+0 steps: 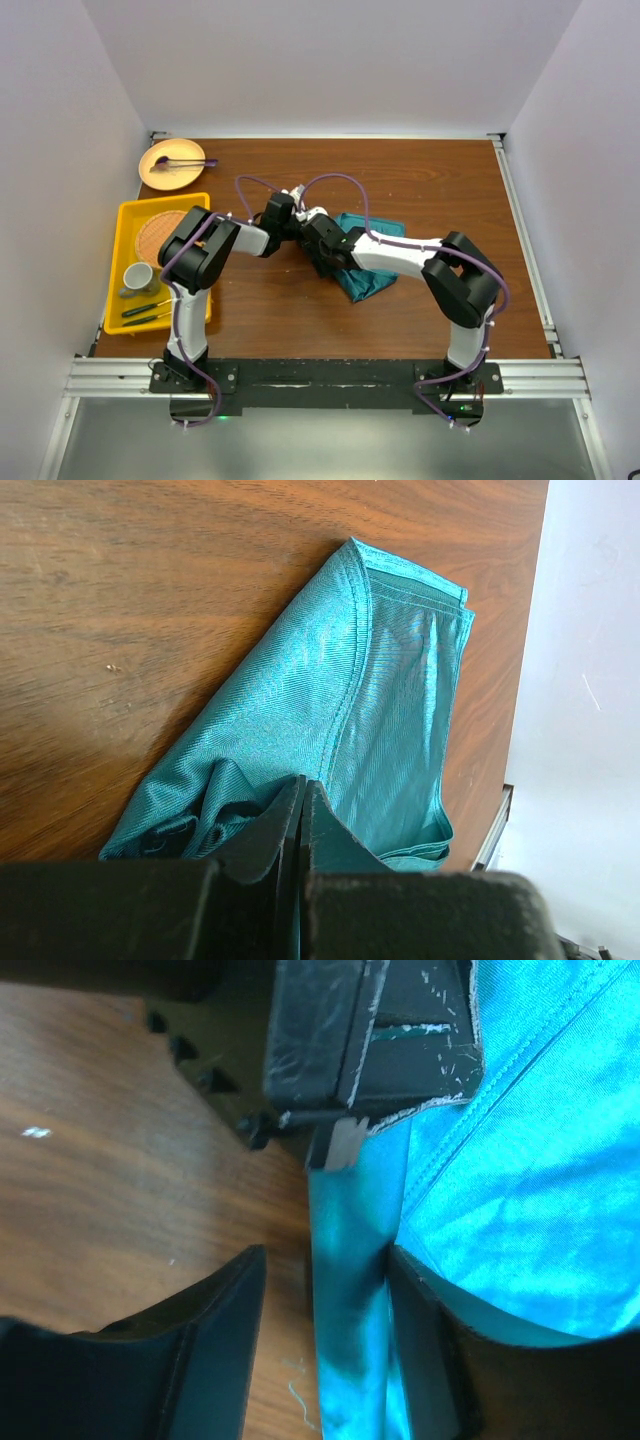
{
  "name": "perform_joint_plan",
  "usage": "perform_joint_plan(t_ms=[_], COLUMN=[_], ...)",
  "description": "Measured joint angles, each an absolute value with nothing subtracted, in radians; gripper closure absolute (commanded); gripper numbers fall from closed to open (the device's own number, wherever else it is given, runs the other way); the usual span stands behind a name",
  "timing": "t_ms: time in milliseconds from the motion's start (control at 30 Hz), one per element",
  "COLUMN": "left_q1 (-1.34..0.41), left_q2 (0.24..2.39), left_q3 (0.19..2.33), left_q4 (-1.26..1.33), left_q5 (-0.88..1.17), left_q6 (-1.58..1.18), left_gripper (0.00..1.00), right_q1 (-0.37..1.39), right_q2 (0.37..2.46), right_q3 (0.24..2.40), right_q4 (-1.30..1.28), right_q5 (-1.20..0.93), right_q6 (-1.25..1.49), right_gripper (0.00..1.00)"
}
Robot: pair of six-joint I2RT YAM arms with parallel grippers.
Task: Fold the napkin, place the utensils inside, and roll it up
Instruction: Roll the napkin with the utensil
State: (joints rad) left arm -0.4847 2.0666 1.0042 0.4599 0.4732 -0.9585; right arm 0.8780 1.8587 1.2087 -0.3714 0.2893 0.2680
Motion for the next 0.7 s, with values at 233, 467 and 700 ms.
perform_joint_plan(t_ms=[233, 467, 700], left_q1=[-0.485, -0.485, -0.47], left_q2=[2.067, 2.061, 1.928], left_q3=[1.004, 1.004, 0.937], left_q4=[0.458, 0.446, 0.326], left_q5=[0.473, 0.471, 0.417], left_q6=[-0.962, -0.964, -0.923], left_gripper=[0.99, 0.97, 0.66], right_q1=[0.879, 0.885, 0.874], right_q2=[1.887, 1.882, 1.837], right_q3=[1.193, 1.155, 1.061], right_q4=[-0.331, -0.26, -0.142], right_q5=[0.332, 0.377, 0.36], right_q6=[0.288, 0.311, 0.331], right_gripper=[0.5, 0.85, 1.0])
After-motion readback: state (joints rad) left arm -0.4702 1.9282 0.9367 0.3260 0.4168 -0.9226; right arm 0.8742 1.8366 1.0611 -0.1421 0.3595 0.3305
